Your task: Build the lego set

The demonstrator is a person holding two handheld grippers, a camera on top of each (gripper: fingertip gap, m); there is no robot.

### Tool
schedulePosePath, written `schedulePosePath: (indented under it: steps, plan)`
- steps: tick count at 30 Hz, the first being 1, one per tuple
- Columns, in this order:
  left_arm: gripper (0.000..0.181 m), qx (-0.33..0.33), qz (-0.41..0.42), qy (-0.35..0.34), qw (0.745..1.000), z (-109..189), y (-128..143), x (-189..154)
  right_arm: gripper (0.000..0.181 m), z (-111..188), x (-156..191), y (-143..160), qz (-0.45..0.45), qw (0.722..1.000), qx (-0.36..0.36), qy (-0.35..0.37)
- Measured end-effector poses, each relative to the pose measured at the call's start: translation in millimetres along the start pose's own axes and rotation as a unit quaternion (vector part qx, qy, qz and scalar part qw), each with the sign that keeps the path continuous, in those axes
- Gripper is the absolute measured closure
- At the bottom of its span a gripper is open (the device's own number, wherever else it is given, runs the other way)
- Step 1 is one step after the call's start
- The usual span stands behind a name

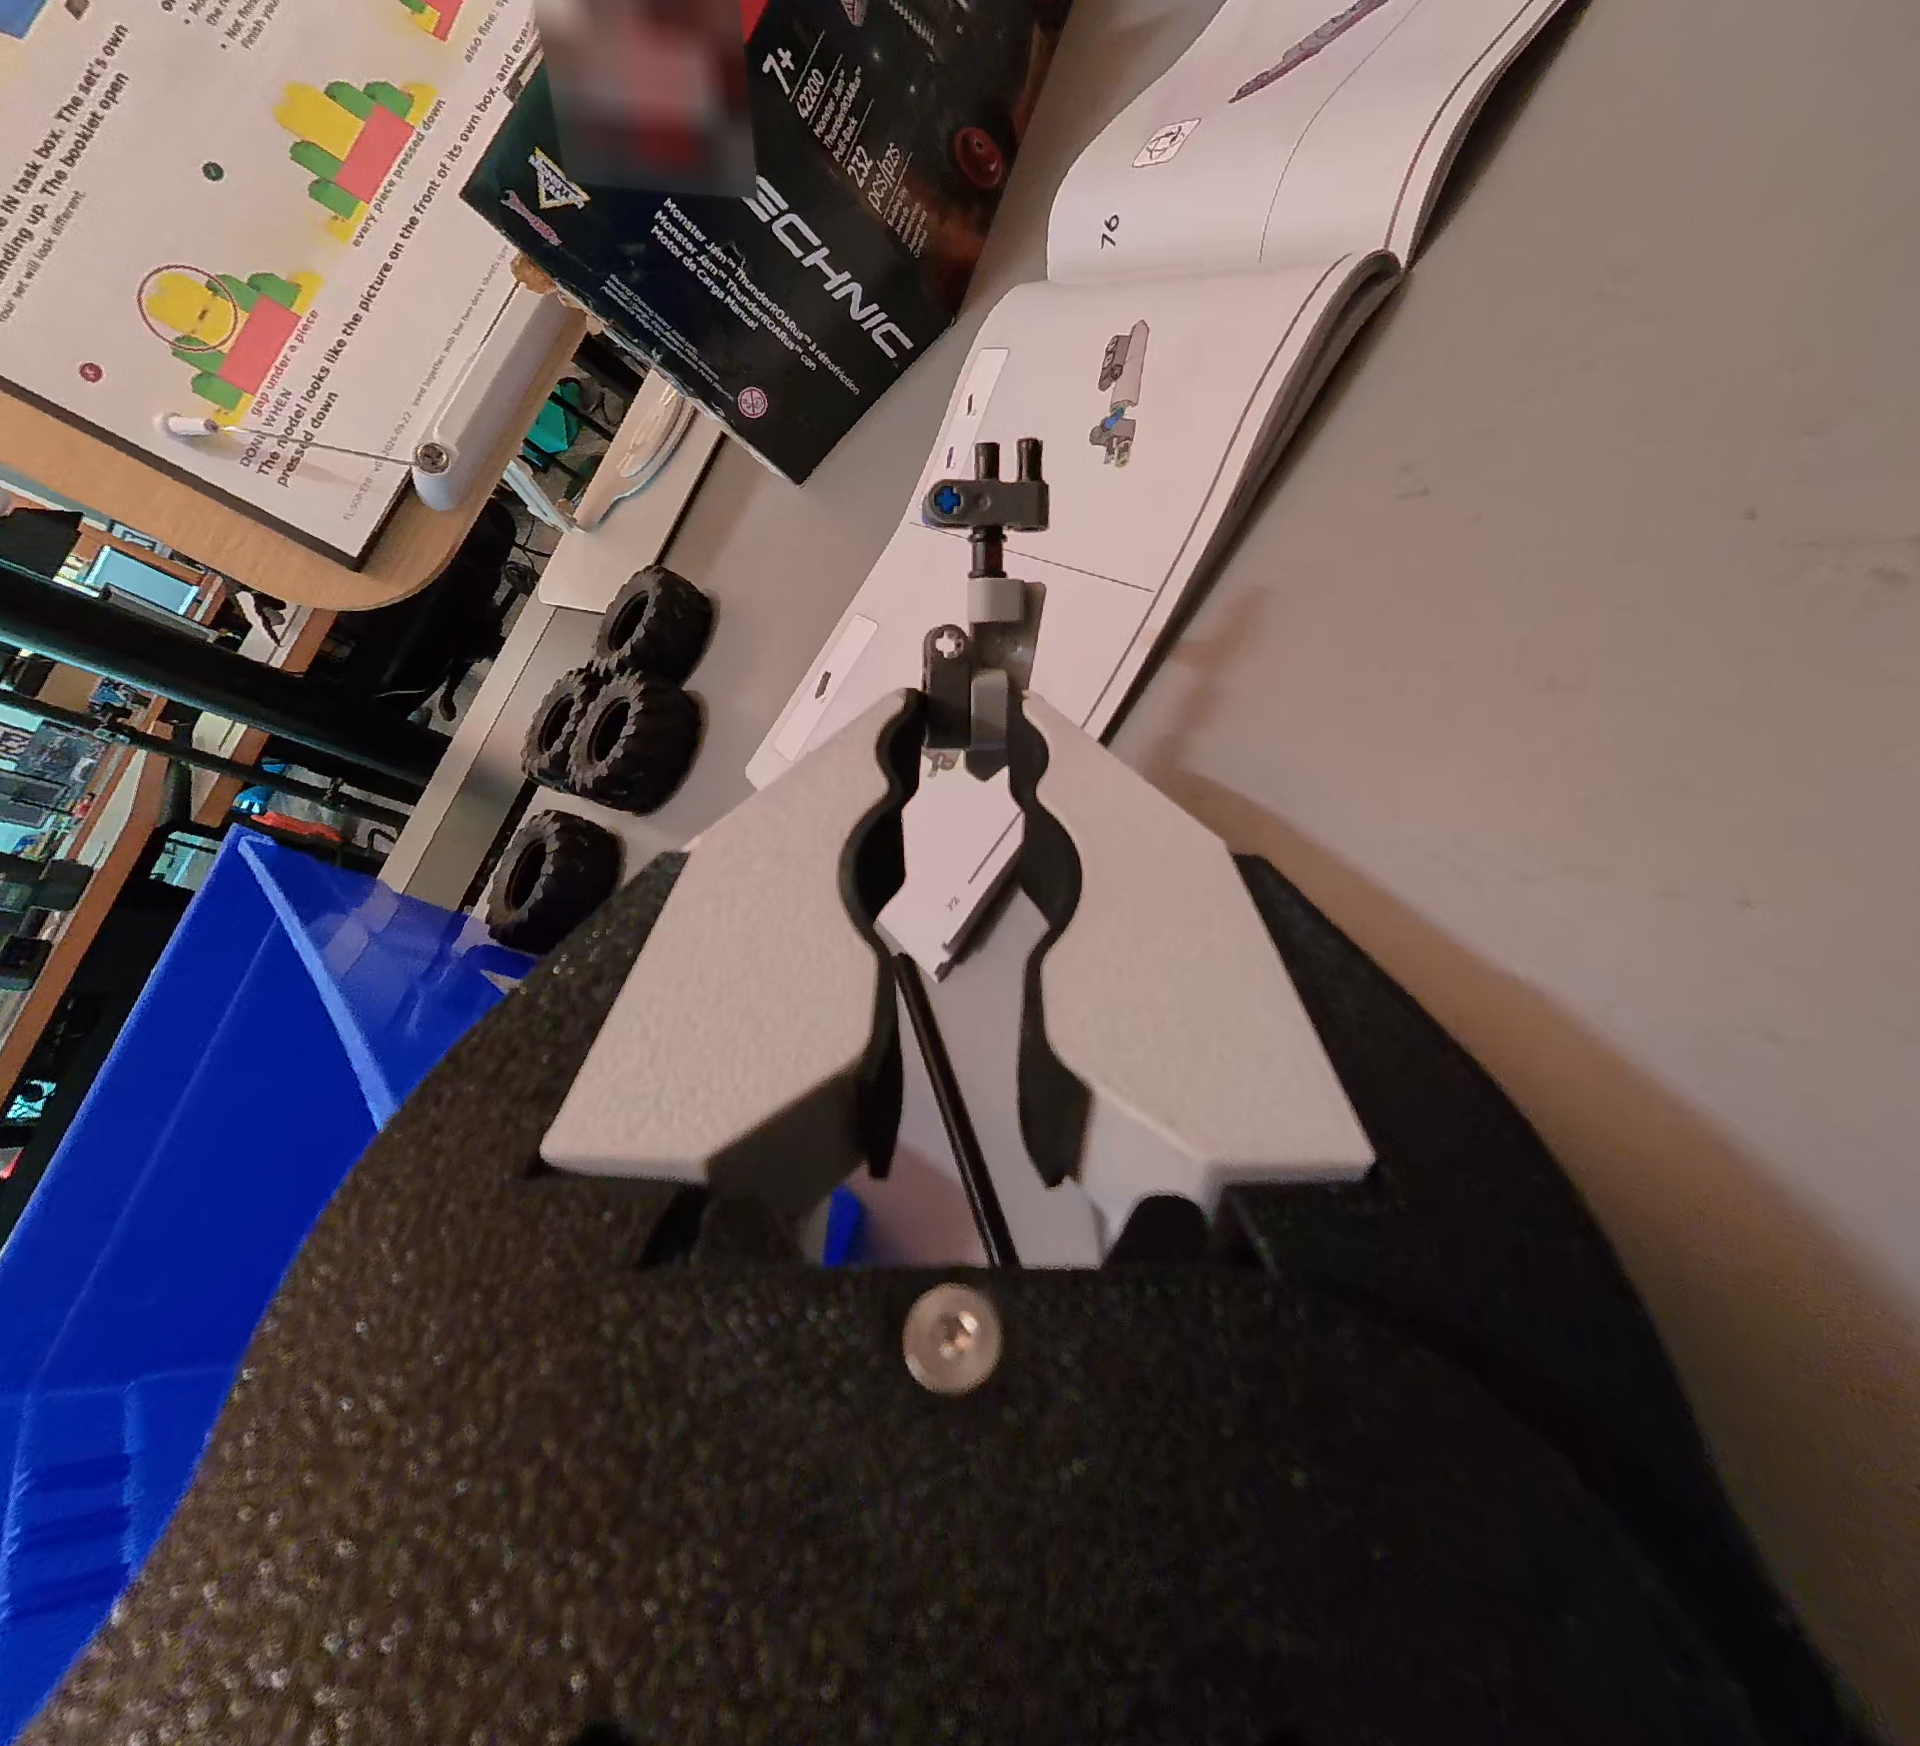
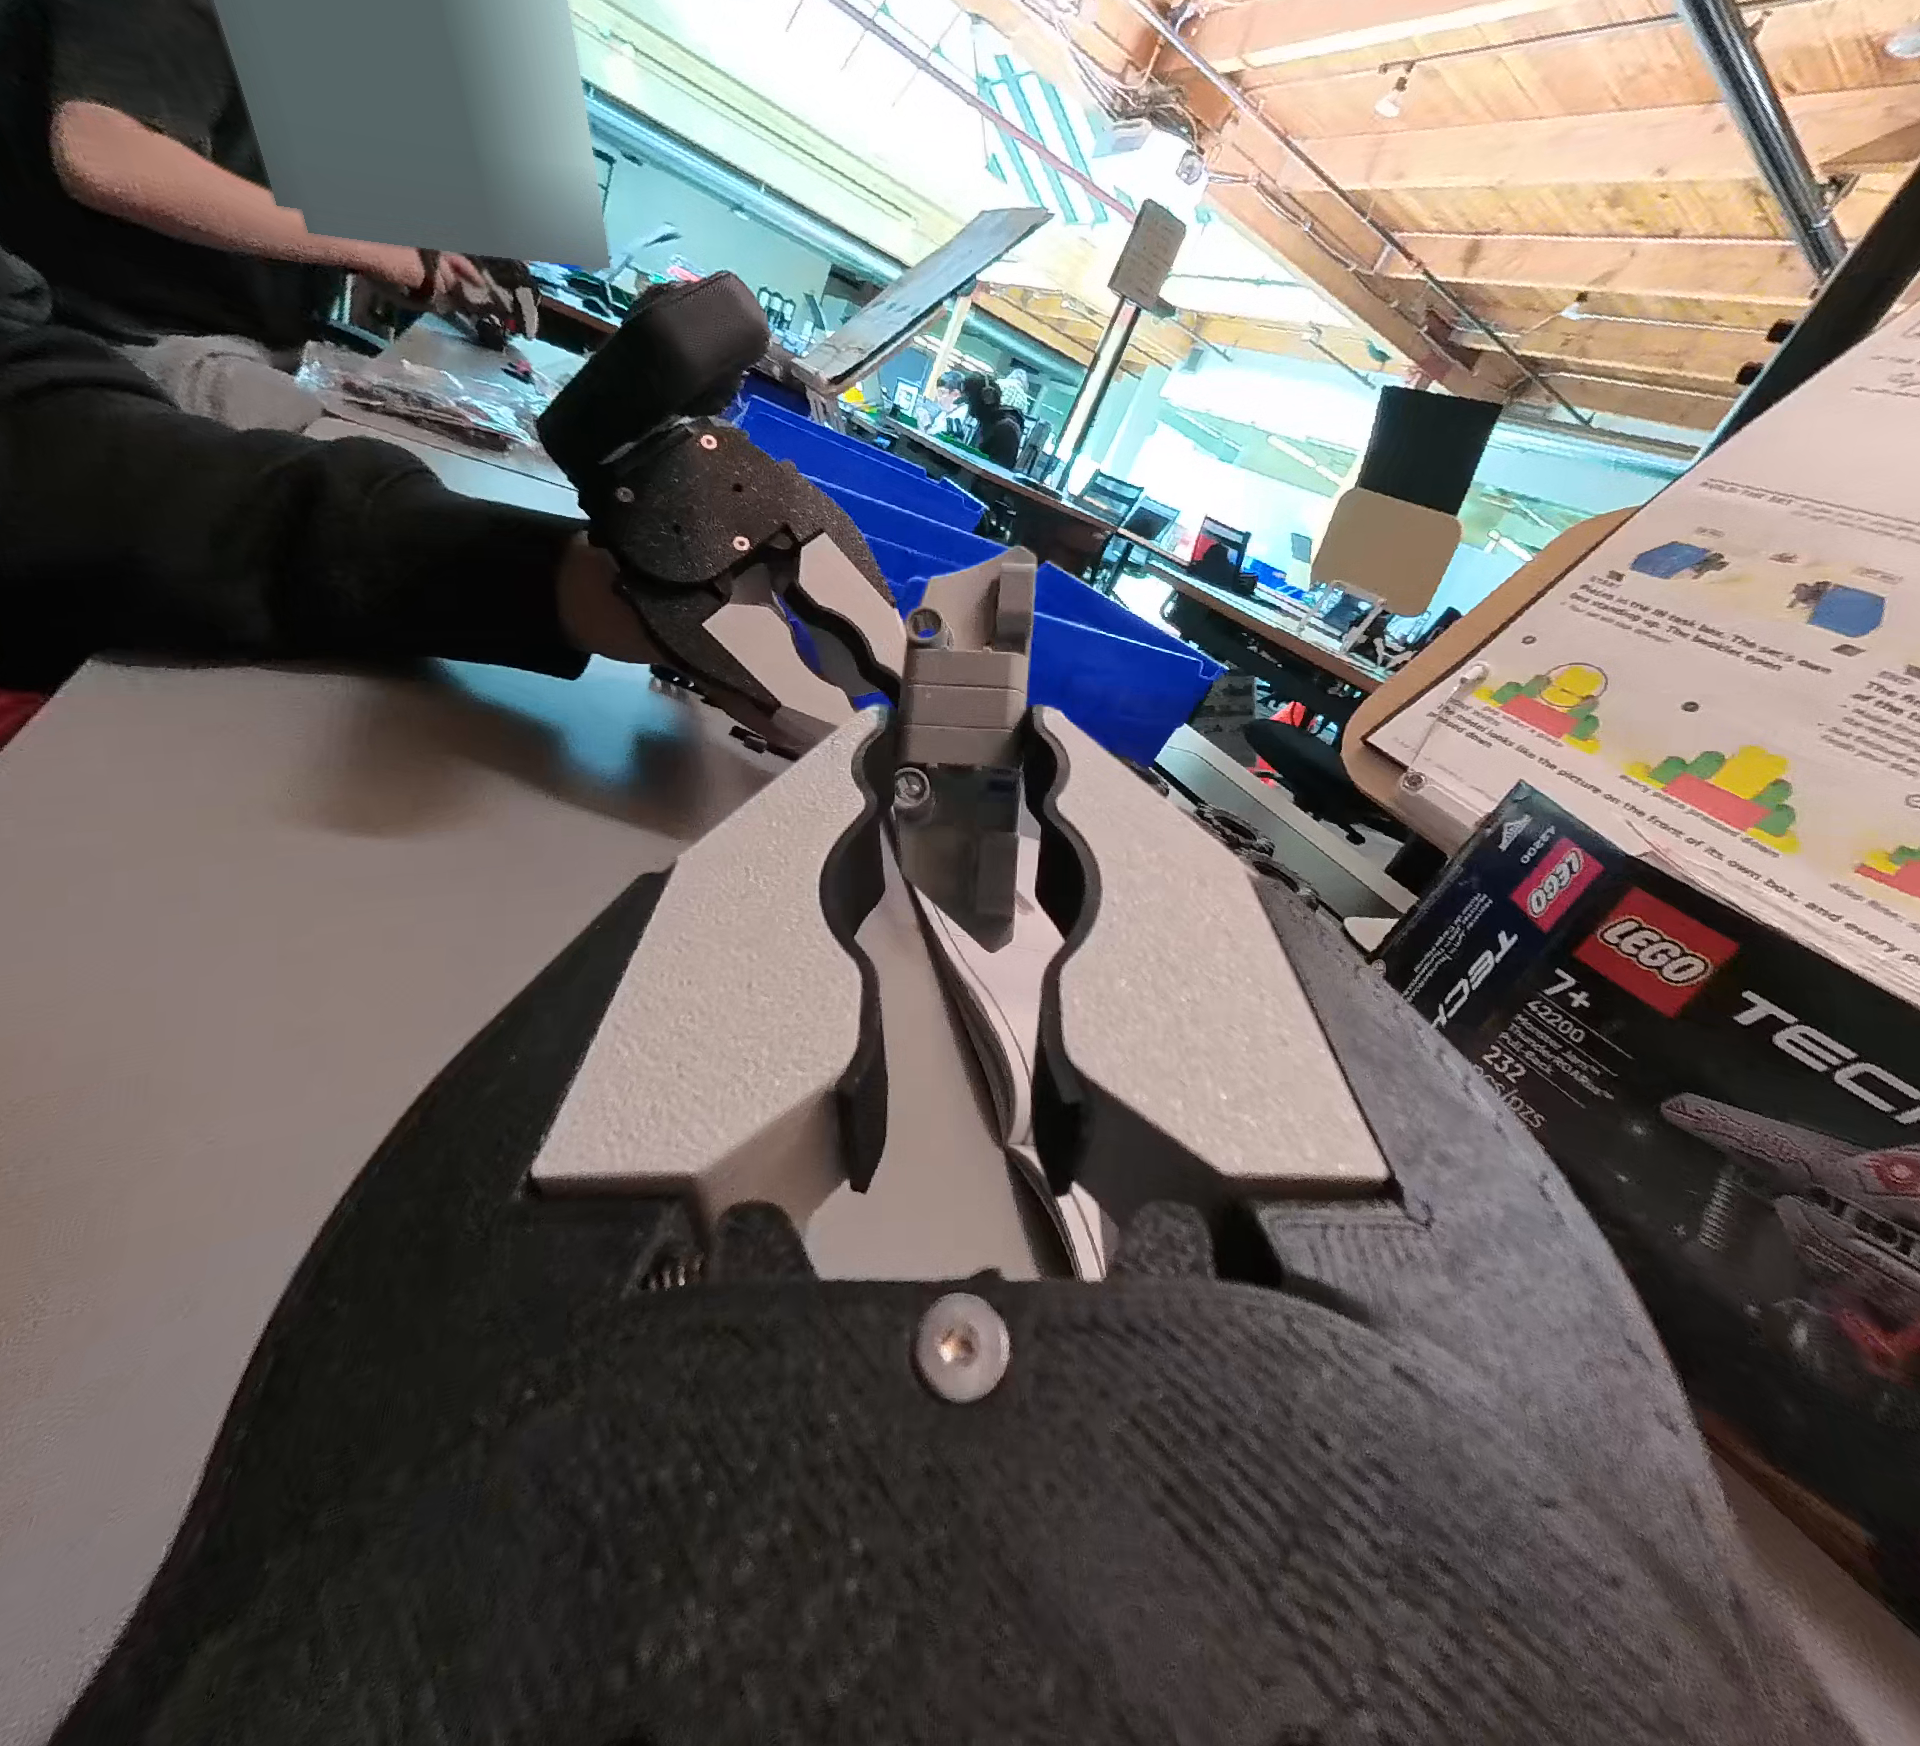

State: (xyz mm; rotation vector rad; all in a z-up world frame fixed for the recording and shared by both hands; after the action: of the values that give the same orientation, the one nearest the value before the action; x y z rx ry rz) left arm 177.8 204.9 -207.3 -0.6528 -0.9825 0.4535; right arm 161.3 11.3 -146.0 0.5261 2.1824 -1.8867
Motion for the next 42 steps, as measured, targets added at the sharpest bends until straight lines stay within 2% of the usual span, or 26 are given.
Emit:
schedulePosePath:
  steps: [5,11,13,16,19,23,28,32,35,39,42]
  plan:
    - [0.168,0.0,0.001,0.001,1.0,0,1,0,0.159,-3,2,6,0.004,1.0,0.021,-0.002]
    - [0.168,0.003,-0.003,0.006,1.0,0,1,-2,0.159,-12,15,29,0.033,0.992,0.114,-0.032]
    - [0.168,0.005,-0.003,0.006,1.0,0,2,-2,0.159,-14,23,41,0.031,0.984,0.165,-0.066]
    - [0.168,0.007,0.0,0.01,1.0,0,3,-3,0.159,-16,24,55,0.026,0.969,0.237,-0.071]
    - [0.168,0.012,-0.004,0.017,1.0,-1,4,-6,0.159,-14,34,66,-0.044,0.946,0.297,-0.122]
    - [0.168,0.019,-0.008,0.028,0.999,-3,5,-9,0.159,-9,41,71,-0.096,0.925,0.332,-0.158]
    - [0.168,0.016,-0.014,0.051,0.998,-5,3,-17,0.158,-3,45,83,-0.088,0.906,0.378,-0.17]
    - [0.168,-0.02,-0.009,0.116,0.993,2,-17,-31,0.152,-3,45,84,-0.084,0.906,0.379,-0.171]
    - [0.168,-0.023,-0.001,0.222,0.975,10,-31,-52,0.145,-2,43,84,-0.079,0.908,0.376,-0.168]
    - [0.168,0.05,-0.026,0.306,0.95,14,-27,-70,0.143,-2,45,83,-0.069,0.909,0.369,-0.18]
    - [0.169,0.105,-0.059,0.337,0.934,14,-24,-72,0.154,-4,45,84,-0.061,0.91,0.369,-0.182]
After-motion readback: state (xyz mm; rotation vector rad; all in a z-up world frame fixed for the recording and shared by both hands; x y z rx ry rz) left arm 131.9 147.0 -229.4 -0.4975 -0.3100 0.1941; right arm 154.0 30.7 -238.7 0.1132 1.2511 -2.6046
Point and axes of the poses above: each gripper's, where its closed fingertips meet, z back along the fingers, y out of its underside, x = y × z across the jaws, the point moved 4 cm from there along z, back along the fingers, and after that the axes turned 1 degree about y, right-handed, at the moved point
